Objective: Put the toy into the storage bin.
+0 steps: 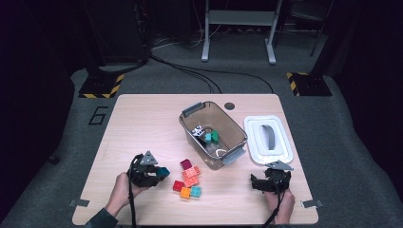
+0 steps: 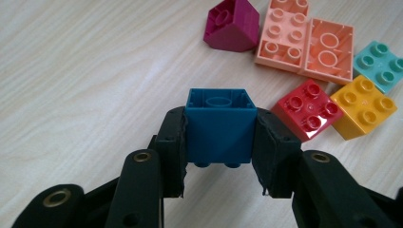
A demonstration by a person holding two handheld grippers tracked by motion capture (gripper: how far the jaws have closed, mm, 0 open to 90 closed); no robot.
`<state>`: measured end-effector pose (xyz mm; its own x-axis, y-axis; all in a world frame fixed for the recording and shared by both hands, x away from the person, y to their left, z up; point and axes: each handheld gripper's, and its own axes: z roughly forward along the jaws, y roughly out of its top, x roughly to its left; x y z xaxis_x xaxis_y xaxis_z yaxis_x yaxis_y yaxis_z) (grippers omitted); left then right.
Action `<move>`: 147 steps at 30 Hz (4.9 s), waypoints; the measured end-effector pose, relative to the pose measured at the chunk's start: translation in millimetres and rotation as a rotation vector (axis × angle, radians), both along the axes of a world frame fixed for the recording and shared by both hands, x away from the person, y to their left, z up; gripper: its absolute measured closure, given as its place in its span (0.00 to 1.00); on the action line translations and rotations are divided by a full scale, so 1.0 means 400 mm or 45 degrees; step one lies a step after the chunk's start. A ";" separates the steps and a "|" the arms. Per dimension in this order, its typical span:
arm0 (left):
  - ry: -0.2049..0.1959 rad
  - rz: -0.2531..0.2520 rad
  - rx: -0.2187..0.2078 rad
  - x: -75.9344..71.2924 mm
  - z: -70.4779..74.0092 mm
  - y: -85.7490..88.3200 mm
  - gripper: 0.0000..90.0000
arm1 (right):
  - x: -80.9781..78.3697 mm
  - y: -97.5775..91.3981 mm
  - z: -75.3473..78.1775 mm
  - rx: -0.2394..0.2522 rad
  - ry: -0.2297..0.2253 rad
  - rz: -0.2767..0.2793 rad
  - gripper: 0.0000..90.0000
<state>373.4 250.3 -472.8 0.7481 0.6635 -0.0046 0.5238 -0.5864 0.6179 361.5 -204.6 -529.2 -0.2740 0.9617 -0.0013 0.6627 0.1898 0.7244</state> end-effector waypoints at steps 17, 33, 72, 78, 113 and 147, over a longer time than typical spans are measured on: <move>0.003 -0.025 -0.030 0.065 0.075 0.015 0.66 | 0.000 0.000 0.000 0.000 0.000 0.001 0.03; -0.015 -0.054 -0.042 0.139 0.184 0.004 0.66 | 0.000 0.000 0.000 0.000 0.000 0.002 0.03; -0.033 -0.147 0.134 0.355 0.354 -0.198 0.66 | 0.001 0.000 0.000 0.000 0.000 0.003 0.03; -0.035 -0.172 0.195 0.381 0.353 -0.229 0.66 | 0.001 0.000 0.000 0.000 0.000 0.003 0.03; 0.179 -0.086 0.344 0.451 0.273 -0.302 0.46 | 0.000 0.000 0.000 0.003 0.001 0.001 0.03; 0.012 -0.118 0.064 0.155 0.212 -0.094 0.14 | 0.000 0.000 0.000 0.001 -0.001 0.003 0.03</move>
